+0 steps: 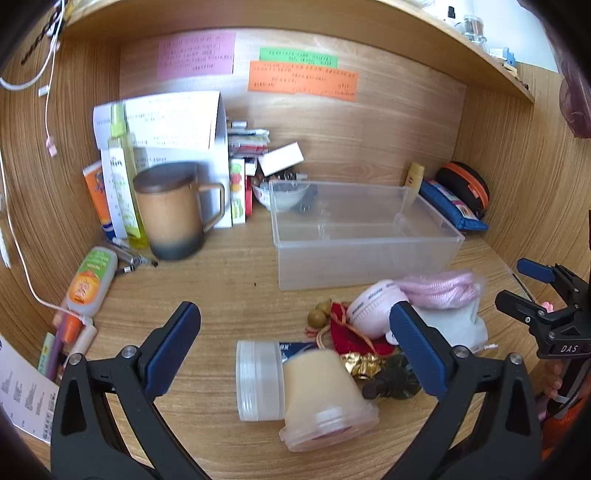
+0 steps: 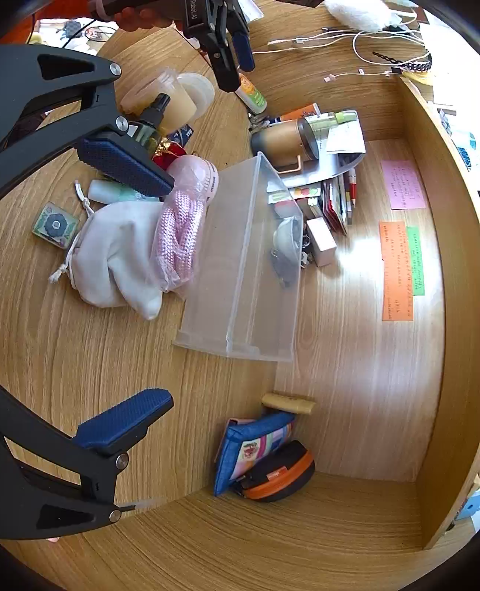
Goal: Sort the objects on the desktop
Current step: 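Grasp the round clear container with left gripper while right gripper grasps bagged pink rope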
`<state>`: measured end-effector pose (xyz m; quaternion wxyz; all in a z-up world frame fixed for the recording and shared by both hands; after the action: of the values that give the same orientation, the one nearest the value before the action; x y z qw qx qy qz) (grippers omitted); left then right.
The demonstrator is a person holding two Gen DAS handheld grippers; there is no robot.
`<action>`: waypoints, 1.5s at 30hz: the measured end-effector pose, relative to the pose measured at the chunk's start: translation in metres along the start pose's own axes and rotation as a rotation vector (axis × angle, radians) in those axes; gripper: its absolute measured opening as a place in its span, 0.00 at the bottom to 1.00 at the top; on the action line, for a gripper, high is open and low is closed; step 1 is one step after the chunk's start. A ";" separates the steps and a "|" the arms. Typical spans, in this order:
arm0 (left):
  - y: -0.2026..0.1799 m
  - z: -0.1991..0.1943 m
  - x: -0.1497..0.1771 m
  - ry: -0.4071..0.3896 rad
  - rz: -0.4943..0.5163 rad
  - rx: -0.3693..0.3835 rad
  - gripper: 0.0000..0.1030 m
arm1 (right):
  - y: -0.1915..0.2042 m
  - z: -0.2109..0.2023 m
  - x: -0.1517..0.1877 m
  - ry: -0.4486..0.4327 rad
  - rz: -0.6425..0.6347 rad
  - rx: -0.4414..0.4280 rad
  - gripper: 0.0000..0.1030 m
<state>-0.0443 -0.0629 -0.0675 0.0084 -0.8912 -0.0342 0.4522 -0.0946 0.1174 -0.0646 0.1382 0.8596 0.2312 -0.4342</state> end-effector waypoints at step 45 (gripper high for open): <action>0.062 0.049 0.055 0.189 -0.194 0.047 0.65 | 0.044 0.077 -0.005 0.130 0.030 -0.139 0.82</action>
<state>-0.0484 -0.1221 -0.1435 0.0760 -0.9219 -0.1088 0.3640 -0.1266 0.0447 -0.1040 0.1888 0.8776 0.2564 -0.3583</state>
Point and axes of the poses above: each gripper's, at about its wrist camera, not at the fingertips, and z roughly the way its jaws point, y to its left, x to its underside, the point moved 9 cm from there along z, roughly the way its jaws point, and after that the axes turned 3 degrees about z, right-handed, at the moved point
